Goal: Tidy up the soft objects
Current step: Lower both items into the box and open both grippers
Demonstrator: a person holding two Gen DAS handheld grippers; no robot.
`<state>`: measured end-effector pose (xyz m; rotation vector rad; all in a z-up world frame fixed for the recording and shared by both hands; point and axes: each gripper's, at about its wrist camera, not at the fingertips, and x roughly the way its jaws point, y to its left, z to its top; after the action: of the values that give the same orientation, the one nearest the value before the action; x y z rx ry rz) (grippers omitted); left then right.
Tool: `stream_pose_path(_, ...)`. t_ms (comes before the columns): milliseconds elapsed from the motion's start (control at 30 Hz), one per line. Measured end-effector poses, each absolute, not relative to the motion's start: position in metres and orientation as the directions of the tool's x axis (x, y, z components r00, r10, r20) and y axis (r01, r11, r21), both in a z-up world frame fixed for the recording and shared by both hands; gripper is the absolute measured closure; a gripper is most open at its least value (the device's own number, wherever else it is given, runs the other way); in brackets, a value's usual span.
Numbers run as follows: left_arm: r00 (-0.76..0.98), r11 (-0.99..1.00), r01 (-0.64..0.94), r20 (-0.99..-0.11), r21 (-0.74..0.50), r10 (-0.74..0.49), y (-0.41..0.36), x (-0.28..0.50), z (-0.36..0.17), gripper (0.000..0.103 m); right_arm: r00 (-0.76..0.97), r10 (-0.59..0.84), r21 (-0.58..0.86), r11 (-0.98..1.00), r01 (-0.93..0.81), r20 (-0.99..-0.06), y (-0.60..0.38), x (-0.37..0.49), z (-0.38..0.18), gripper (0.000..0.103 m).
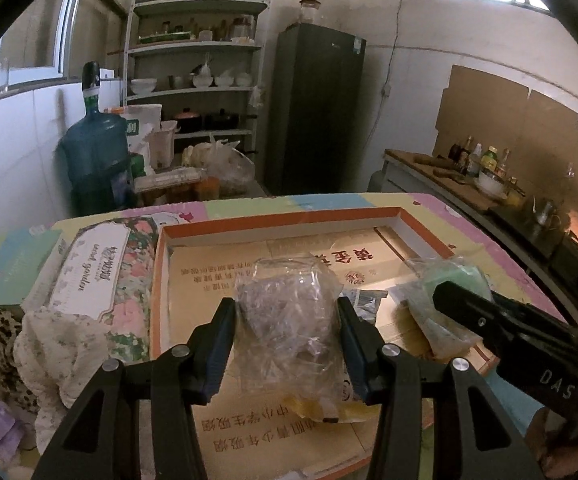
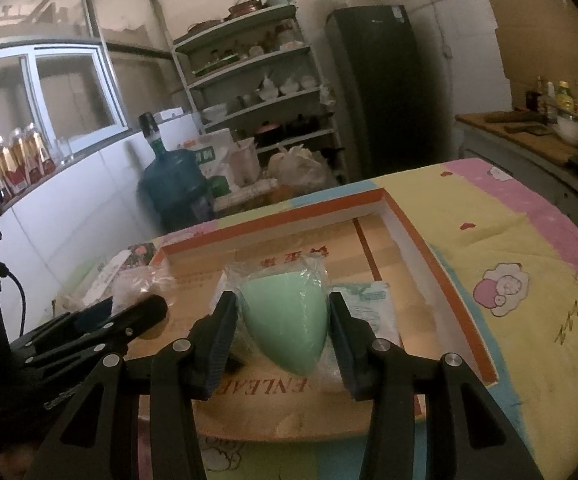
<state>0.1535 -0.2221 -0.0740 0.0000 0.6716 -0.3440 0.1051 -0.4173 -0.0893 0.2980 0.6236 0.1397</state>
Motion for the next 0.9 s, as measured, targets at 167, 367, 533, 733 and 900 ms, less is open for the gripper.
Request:
stream_pose_path(167, 0.709, 0.942, 0.314, -0.629, -0.122, -0.318, -0.224, 0.161, -0.079, 0.053, 0.795, 0.218, 0.306, 0.951, -0.042, -0.567, -0.415, 0.111, -0.093, 0.056)
stream_pose_path(367, 0.693, 0.942, 0.304, -0.646, -0.139, -0.319, -0.224, 0.168, -0.085, 0.053, 0.783, 0.222, 0.298, 0.953, -0.050, -0.581, -0.411, 0.117, -0.097, 0.056)
stream_pose_path(533, 0.681, 0.943, 0.300, -0.659, -0.146, -0.319, -0.225, 0.172, -0.089, 0.053, 0.766, 0.233, 0.289, 0.955, -0.064, -0.600, -0.405, 0.122, -0.101, 0.056)
stream_pose_path(733, 0.665, 0.942, 0.297, -0.673, -0.158, -0.323, -0.226, 0.175, -0.095, 0.053, 0.751, 0.242, 0.294, 0.953, -0.067, -0.615, -0.406, 0.127, -0.105, 0.056)
stream_pose_path(900, 0.660, 0.941, 0.295, -0.676, -0.168, -0.328, -0.225, 0.177, -0.096, 0.052, 0.746, 0.246, 0.296, 0.953, -0.069, -0.619, -0.406, 0.128, -0.106, 0.056)
